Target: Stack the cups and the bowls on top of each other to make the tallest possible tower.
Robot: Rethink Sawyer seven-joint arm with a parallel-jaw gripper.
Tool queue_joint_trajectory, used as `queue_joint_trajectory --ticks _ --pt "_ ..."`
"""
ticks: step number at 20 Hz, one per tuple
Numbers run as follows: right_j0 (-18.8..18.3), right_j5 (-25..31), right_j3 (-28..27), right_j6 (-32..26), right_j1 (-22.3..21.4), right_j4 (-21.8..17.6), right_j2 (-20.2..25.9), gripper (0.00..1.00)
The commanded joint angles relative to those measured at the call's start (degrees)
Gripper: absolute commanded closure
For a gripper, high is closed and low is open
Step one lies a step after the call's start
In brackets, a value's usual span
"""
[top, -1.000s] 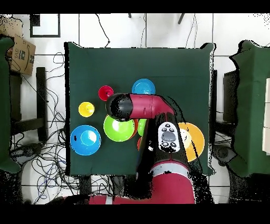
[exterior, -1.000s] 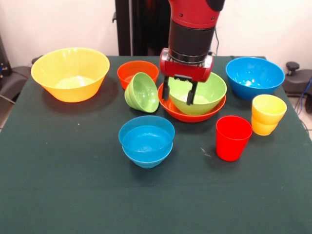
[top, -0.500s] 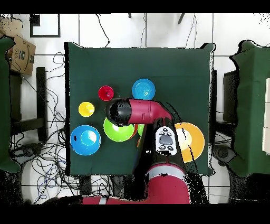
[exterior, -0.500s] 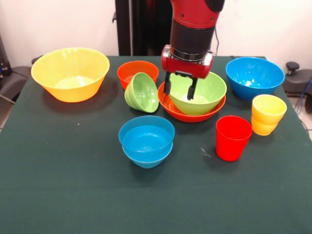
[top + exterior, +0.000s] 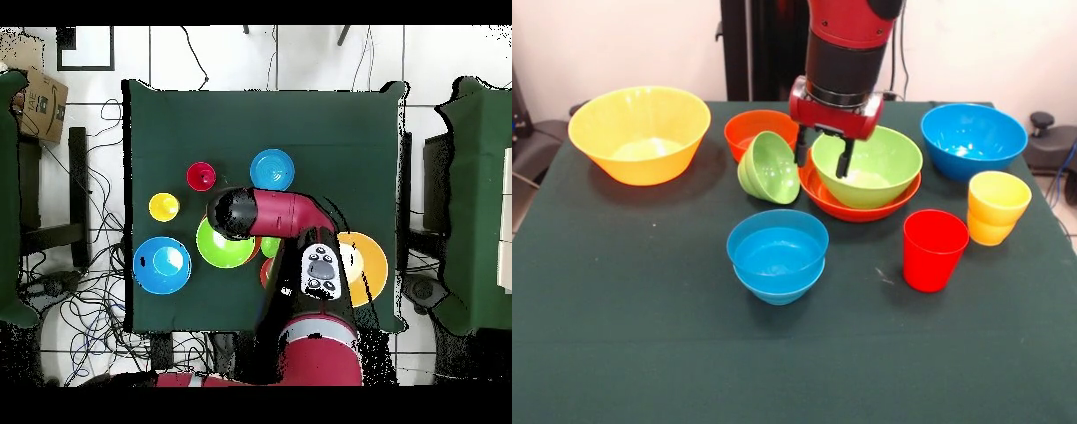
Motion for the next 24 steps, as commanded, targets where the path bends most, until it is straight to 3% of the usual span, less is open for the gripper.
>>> queue_joint_trajectory --ticks 1,5,10,15,19,24 --pt "0.8 -2.78 1.34 8.97 1.11 1.57 1.83 0.0" --pt "-0.11 -3.25 1.66 7.53 1.26 1.46 2.81 0.0" --pt "-1.39 -3.76 6.64 6.76 -1.72 1.63 3.63 0.0" --pt "-4.23 -2.11 10.58 2.81 -6.6 -0.13 3.18 0.0" --pt "-7.17 -3.78 13.64 0.6 -7.92 -1.58 3.81 0.0" --pt "-7.94 -3.7 15.17 -0.01 -9.28 -2.99 3.82 0.0"
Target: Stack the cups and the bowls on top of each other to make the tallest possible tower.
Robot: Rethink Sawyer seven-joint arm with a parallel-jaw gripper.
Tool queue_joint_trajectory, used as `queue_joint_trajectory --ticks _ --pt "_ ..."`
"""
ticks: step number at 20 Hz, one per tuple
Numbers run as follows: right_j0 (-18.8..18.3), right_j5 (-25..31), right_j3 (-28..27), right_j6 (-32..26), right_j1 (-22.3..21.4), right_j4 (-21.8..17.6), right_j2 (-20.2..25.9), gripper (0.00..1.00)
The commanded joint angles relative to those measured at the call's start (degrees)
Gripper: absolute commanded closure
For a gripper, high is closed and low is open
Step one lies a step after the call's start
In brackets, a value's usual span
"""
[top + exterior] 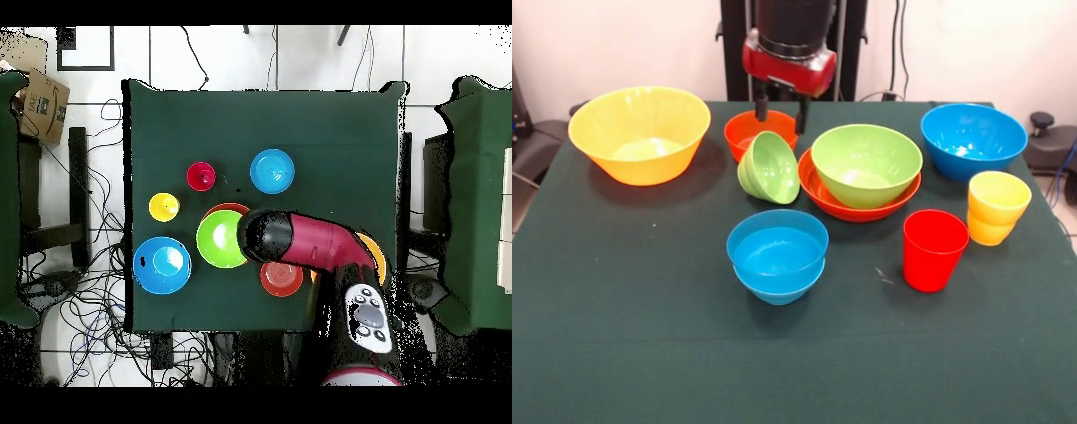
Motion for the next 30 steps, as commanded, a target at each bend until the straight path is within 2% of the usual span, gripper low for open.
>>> queue_joint_trajectory --ticks 1,8,13,20,30 --pt "-1.71 -4.15 6.4 -0.28 -1.83 -3.84 4.2 0.0" --pt "-4.42 -9.3 7.86 -1.49 1.58 -7.58 5.2 0.0" --pt "-3.45 -14.64 9.64 2.36 3.95 -9.05 4.46 0.0" --pt "-3.07 -15.68 8.05 2.68 5.85 -9.26 4.23 0.0" --pt "-2.49 -20.72 8.04 4.04 9.28 -10.87 2.92 0.0"
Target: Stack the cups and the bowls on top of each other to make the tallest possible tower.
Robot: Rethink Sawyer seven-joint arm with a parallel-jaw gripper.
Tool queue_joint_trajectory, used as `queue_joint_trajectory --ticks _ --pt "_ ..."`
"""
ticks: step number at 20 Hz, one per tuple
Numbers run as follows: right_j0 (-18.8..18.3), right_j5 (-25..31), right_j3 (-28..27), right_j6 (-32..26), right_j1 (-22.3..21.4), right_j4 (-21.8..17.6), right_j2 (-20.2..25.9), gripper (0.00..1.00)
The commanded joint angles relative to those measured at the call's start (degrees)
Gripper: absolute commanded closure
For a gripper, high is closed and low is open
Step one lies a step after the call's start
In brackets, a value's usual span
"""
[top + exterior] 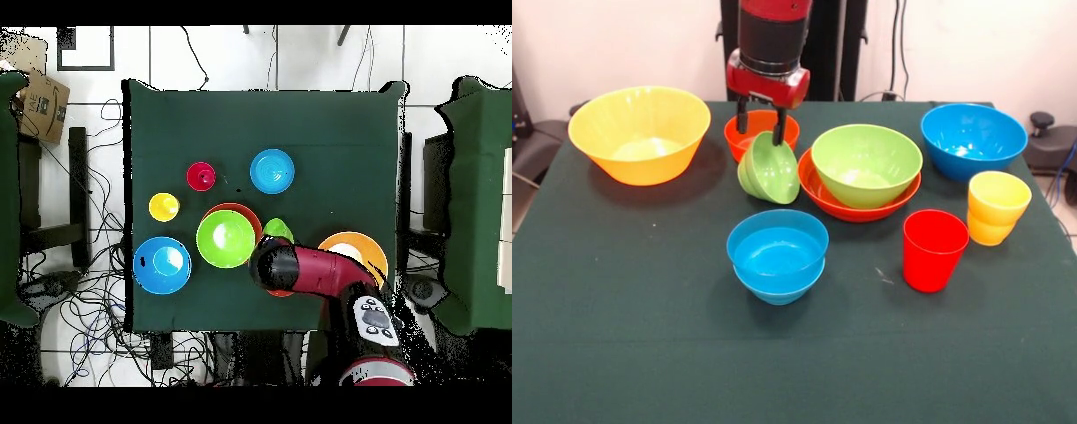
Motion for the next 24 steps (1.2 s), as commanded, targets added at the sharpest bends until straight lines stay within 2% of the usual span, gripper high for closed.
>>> queue_joint_trajectory --ticks 1,18,24 --pt "1.15 -5.66 1.66 4.07 4.87 -4.06 2.74 0.0" --pt "-0.21 -7.84 0.25 3.31 7.66 -6.95 1.73 0.0" --pt "-0.28 -9.79 -0.07 3.58 10.1 -8.61 1.16 0.0"
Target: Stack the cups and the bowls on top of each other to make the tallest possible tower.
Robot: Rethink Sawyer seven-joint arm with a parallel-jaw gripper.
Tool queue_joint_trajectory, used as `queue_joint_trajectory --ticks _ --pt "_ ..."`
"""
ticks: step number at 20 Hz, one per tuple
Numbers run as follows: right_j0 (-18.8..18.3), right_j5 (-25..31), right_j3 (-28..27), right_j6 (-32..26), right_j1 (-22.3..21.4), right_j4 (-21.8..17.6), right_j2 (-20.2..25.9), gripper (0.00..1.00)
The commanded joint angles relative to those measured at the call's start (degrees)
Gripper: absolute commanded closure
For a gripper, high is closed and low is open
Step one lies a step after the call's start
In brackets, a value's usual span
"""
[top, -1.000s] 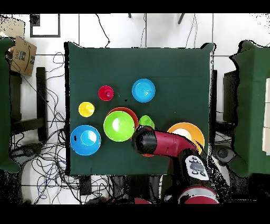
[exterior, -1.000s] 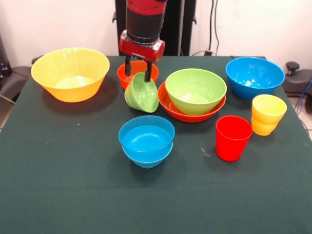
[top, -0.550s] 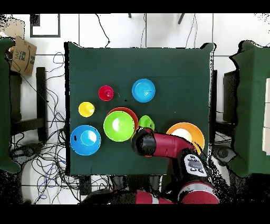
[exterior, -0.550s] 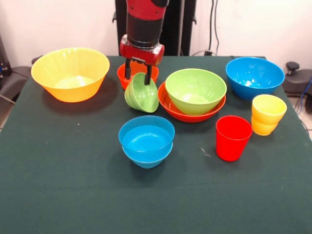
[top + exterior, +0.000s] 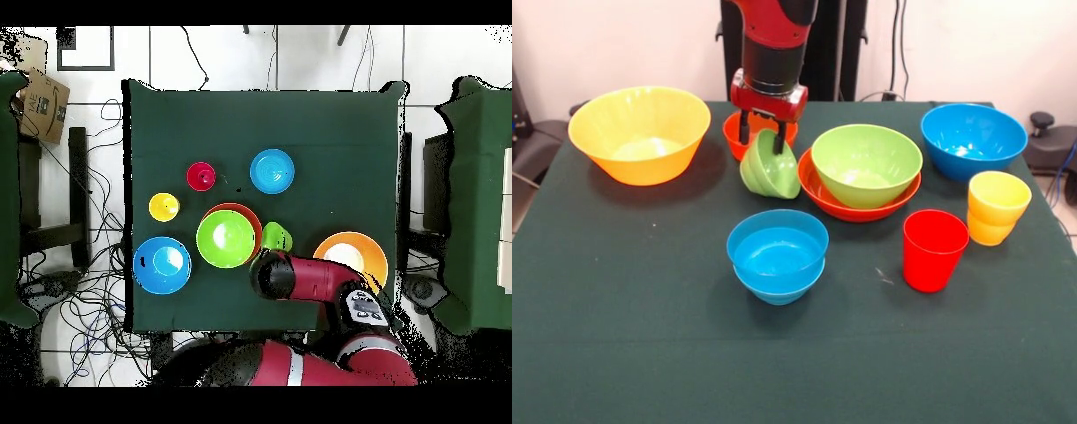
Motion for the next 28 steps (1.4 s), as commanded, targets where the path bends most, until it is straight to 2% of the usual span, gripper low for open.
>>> queue_joint_trajectory --ticks 1,8,19,20,28 --pt "-0.24 -5.72 -0.22 3.65 3.87 -4.26 2.04 0.0" --pt "-1.08 -7.45 -1.04 3.8 5.28 -5.4 1.44 0.0" --pt "-0.92 -9.24 -4.6 3.95 7.87 -4.78 1.53 0.0" --pt "-0.96 -9.21 -4.56 4.09 7.89 -4.54 1.51 1.0" --pt "-1.17 -7.86 -4.53 3.43 7.76 -4.55 1.97 1.0"
